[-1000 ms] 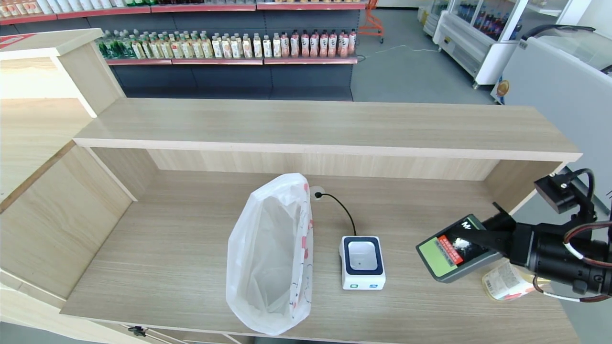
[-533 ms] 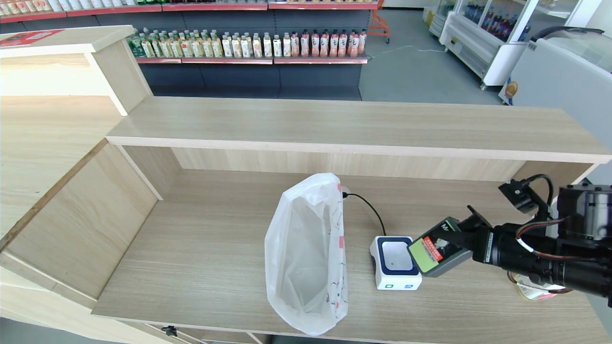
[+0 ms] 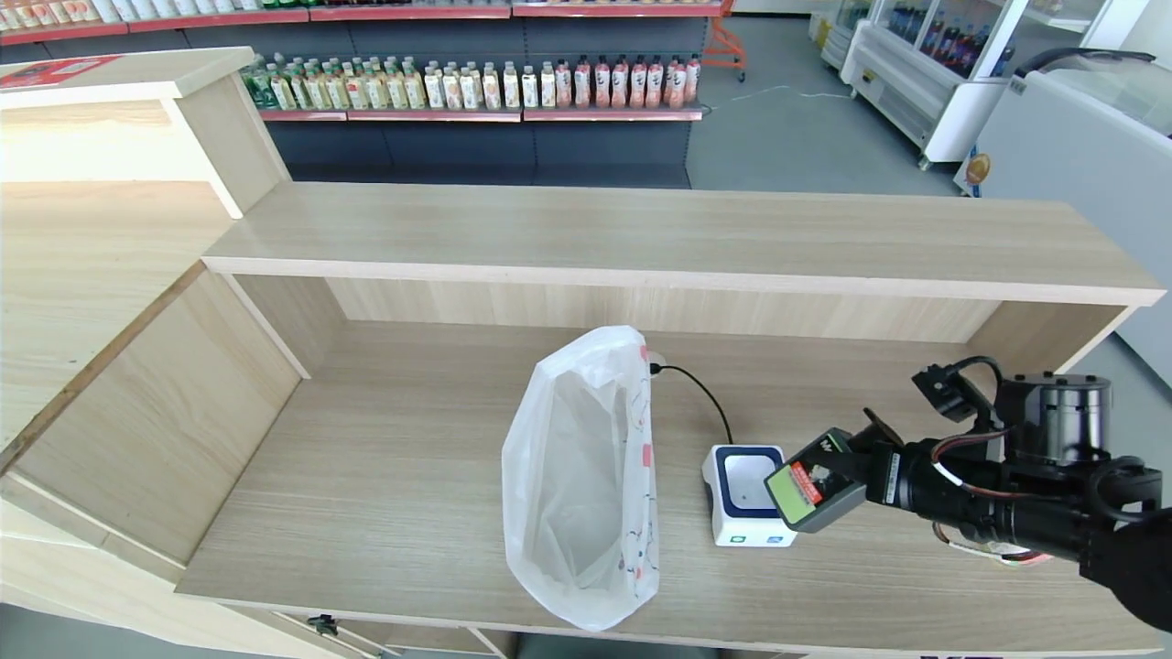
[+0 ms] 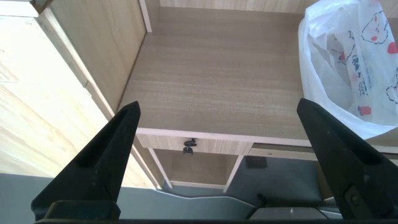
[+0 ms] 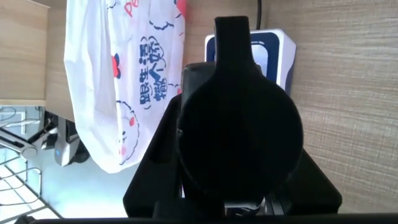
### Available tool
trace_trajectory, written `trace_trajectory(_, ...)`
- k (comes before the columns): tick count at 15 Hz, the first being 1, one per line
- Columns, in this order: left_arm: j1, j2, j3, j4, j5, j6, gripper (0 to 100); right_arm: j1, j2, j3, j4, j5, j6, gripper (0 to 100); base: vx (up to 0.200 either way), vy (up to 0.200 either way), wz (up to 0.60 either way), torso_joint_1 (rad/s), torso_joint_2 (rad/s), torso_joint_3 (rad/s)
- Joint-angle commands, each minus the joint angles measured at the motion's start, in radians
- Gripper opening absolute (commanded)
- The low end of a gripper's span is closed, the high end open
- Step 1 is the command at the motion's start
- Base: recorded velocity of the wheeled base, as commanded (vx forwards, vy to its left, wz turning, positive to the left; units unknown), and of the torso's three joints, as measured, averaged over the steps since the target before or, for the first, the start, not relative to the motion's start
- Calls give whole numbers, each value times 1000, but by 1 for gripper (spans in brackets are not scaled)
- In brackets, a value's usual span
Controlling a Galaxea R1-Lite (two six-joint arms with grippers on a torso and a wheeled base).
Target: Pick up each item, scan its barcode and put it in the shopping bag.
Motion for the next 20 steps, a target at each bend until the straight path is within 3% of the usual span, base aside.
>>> trace_trajectory(1,0,0,0,0,0,1,100,0,84,-5,-38,1,0,0,0,0,0,0,0,0)
trace_trajectory(9,0,0,0,0,0,1,100,115,214,-62,-170,-61,3,0,0,0,0,0,0,0)
trace_trajectory(14,0,0,0,0,0,-1,100,118,274,-140,-178,-81,3,0,0,0,0,0,0,0)
trace_trajectory(20,0,0,0,0,0,1,100,132,292,-142,-178,-84,0,0,0,0,0,0,0,0)
